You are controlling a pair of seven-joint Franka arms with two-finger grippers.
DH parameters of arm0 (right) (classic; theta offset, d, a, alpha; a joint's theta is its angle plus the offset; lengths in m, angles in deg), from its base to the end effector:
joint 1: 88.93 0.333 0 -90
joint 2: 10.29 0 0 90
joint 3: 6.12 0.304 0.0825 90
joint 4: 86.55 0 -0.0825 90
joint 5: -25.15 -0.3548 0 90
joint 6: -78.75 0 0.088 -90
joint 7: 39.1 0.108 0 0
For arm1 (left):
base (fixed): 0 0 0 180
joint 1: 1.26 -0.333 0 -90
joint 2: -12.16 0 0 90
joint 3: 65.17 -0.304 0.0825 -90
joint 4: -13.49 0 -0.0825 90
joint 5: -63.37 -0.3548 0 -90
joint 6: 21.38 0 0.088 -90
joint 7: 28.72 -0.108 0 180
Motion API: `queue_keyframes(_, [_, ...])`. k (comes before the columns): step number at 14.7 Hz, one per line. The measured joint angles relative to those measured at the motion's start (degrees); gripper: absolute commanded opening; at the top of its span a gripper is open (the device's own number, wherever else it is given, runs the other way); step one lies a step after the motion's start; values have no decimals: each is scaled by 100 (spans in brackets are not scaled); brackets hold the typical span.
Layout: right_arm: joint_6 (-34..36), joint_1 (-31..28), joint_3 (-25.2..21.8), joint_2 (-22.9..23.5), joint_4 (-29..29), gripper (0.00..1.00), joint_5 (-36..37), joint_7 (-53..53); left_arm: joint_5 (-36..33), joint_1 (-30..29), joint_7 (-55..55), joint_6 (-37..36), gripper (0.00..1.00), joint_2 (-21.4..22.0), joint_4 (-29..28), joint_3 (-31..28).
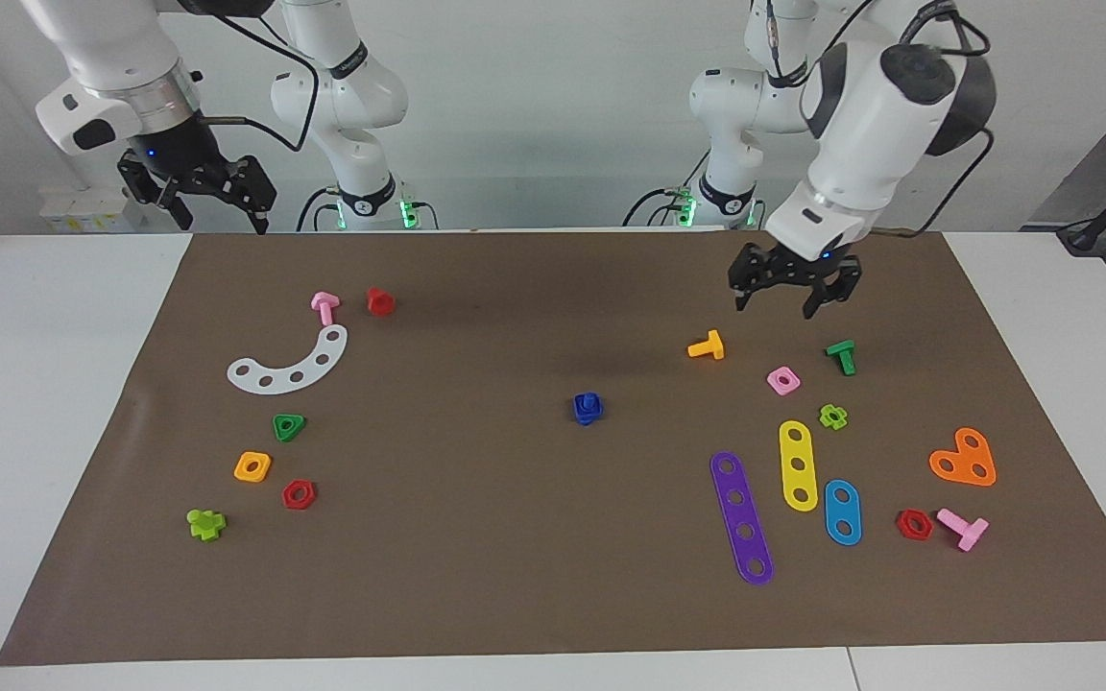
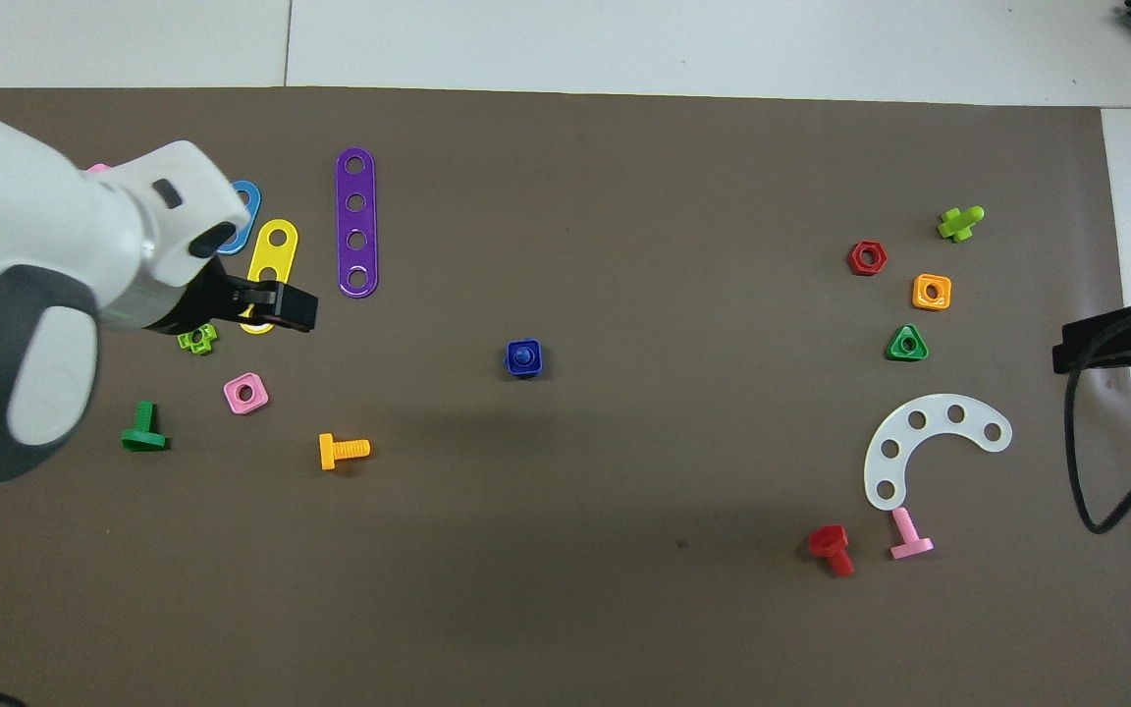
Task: Unscrew and place screws in storage area
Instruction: 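Move the left gripper over the blue square nut in the middle, then grasp the blue square nut with the left gripper and lift it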
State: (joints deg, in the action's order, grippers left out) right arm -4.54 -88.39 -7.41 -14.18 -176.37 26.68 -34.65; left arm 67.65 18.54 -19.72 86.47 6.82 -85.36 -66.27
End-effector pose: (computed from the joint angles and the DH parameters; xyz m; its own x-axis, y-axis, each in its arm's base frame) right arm 0.4926 -0.0100 0.6375 0.9946 -0.0936 -0.0440 -0.0924 -0.9953 0.0286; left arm 0.5374 -0.1883 0.5191 0.9880 -0.1460 0.0512 -0.1498 -0.9855 0.0796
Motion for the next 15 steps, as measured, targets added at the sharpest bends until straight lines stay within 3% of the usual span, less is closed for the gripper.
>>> queue_keyframes(2, [0, 0, 0, -1, 0, 100, 0, 0, 204, 391, 393, 789, 100, -548, -18, 8])
queue_keyframes(7, [0, 0, 0, -1, 0, 100, 0, 0, 413, 1092, 701, 1927, 96, -1567, 25, 2])
queue_keyframes(15, [0, 0, 0, -2, 0, 100, 0, 0, 245, 1601, 740, 2330, 88, -2101, 16, -14])
